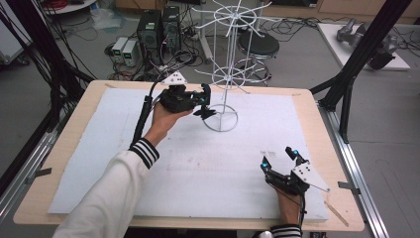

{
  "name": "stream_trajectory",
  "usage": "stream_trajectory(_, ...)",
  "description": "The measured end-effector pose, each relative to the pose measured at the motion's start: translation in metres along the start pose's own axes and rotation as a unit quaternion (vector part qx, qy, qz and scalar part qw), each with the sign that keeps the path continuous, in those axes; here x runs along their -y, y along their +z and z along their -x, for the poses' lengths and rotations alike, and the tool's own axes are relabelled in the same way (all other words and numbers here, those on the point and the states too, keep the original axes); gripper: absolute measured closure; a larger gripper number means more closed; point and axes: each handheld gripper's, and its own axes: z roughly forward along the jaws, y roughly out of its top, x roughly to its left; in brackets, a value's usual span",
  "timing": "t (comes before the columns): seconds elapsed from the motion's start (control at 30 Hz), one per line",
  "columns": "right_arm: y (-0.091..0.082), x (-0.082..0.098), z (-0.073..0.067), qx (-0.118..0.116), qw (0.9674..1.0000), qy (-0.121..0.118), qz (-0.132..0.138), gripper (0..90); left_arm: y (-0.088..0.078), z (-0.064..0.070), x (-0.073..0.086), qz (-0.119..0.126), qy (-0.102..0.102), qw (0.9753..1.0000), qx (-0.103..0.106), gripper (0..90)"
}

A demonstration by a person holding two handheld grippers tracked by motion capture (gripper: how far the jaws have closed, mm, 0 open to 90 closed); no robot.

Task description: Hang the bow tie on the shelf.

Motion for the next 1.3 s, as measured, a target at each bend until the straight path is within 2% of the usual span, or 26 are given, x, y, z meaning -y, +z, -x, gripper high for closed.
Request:
stream_trajectory(0.07, 0.000, 0.000, 0.000, 0.000, 1.0000, 0.001, 0.000, 11.4, -0.001, -0.001, 0.000, 0.003, 0.002, 1.0000, -0.004, 58.2)
stream_trajectory(0.17, 0.000, 0.000, 0.000, -0.001, 1.0000, 0.003, 0.001, 11.4, 0.001, -0.002, 0.002, 0.001, 0.001, 1.0000, 0.003, 36.6)
stream_trajectory(0.23, -0.001, 0.000, 0.000, -0.001, 1.0000, 0.000, 0.004, 11.4, 0.002, -0.004, 0.005, -0.007, -0.003, 1.0000, -0.005, 24.6)
stream_trajectory(0.3, -0.001, 0.000, 0.000, -0.001, 1.0000, -0.001, 0.004, 11.4, 0.002, -0.007, 0.007, -0.004, -0.007, 1.0000, -0.006, 14.2)
stream_trajectory(0.43, -0.001, 0.000, 0.000, -0.002, 1.0000, 0.004, 0.003, 11.4, -0.005, -0.013, 0.012, 0.008, -0.009, 0.9999, -0.003, 11.4)
stream_trajectory(0.6, -0.001, 0.000, 0.000, -0.002, 1.0000, 0.002, 0.002, 11.4, -0.027, -0.016, 0.025, 0.031, -0.002, 0.9995, -0.002, 8.4)
stream_trajectory(0.7, -0.001, 0.000, 0.000, -0.001, 1.0000, -0.002, 0.003, 11.4, -0.046, -0.017, 0.035, 0.045, -0.006, 0.9990, -0.003, 8.4)
stream_trajectory(0.9, 0.000, 0.000, 0.000, 0.000, 1.0000, -0.004, 0.002, 11.4, -0.089, -0.015, 0.059, 0.061, 0.009, 0.9977, -0.029, 8.4)
stream_trajectory(1.0, -0.001, 0.000, -0.001, -0.001, 1.0000, -0.003, 0.001, 11.4, -0.115, -0.013, 0.076, 0.075, 0.015, 0.9961, -0.044, 8.4)
stream_trajectory(1.07, 0.000, 0.000, -0.001, 0.000, 1.0000, -0.004, 0.002, 11.4, -0.132, -0.011, 0.088, 0.086, 0.025, 0.9942, -0.060, 8.4)
stream_trajectory(1.17, 0.000, 0.000, 0.000, 0.002, 1.0000, -0.006, 0.004, 11.4, -0.158, -0.009, 0.107, 0.108, 0.036, 0.9900, -0.083, 8.4)
stream_trajectory(1.23, 0.000, 0.000, -0.001, 0.001, 1.0000, -0.003, 0.002, 11.4, -0.174, -0.008, 0.120, 0.130, 0.028, 0.9862, -0.098, 8.4)
stream_trajectory(1.3, 0.000, 0.000, -0.001, 0.001, 1.0000, -0.003, 0.001, 11.4, -0.187, -0.008, 0.132, 0.140, 0.022, 0.9838, -0.110, 8.4)
